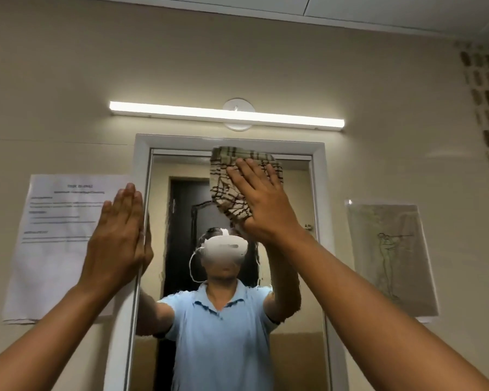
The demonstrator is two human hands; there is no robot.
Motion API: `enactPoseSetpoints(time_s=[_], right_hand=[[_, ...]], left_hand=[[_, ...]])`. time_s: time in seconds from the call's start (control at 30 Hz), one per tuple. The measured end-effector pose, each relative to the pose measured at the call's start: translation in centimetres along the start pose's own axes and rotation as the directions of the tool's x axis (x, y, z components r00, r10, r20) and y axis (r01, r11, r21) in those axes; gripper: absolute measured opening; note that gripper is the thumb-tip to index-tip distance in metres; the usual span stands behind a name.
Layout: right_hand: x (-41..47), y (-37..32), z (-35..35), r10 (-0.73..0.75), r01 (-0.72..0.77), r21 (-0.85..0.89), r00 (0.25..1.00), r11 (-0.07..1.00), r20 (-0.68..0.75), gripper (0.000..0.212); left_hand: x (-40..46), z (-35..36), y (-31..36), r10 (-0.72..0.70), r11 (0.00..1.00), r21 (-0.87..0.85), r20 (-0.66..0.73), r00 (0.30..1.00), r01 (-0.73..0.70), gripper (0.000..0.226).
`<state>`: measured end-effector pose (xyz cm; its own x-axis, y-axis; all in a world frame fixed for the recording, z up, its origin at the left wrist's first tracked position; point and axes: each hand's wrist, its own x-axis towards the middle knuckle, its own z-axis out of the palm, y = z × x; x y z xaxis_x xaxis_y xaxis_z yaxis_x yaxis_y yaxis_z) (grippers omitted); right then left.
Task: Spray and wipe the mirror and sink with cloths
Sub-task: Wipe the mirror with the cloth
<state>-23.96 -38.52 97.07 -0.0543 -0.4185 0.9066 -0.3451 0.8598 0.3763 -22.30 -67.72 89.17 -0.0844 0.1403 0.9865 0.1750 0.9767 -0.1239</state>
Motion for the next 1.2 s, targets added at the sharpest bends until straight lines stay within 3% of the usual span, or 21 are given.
enactPoseSetpoints(time_s=[0.37, 0.77, 0.97, 1.2], right_hand=[[-4.4, 5.3, -1.5, 0.171, -0.171, 0.0, 0.984, 0.985, -0.052, 0.086], [-12.7, -0.5, 2.2, 0.359, -0.364, -0.039, 0.928, 0.931, -0.104, 0.094], [-8.5, -2.4, 2.1, 0.395, -0.402, -0.059, 0.913, 0.914, -0.105, 0.085], [0.7, -6.8, 2.8, 0.271, -0.273, -0.061, 0.962, 0.96, -0.041, 0.083]], left_hand=[[0.1, 0.4, 0.7, -0.009, 1.0, -0.003, -0.023, 1.0, 0.009, 0.069], [-1.3, 0.3, 1.1, -0.006, 1.0, -0.017, 0.026, 1.0, 0.006, 0.074], [-2.4, 0.2, 1.4, -0.003, 1.0, -0.017, 0.057, 0.998, 0.004, 0.077], [-2.8, 0.0, 1.2, -0.012, 1.0, -0.023, 0.083, 0.996, 0.014, 0.086]])
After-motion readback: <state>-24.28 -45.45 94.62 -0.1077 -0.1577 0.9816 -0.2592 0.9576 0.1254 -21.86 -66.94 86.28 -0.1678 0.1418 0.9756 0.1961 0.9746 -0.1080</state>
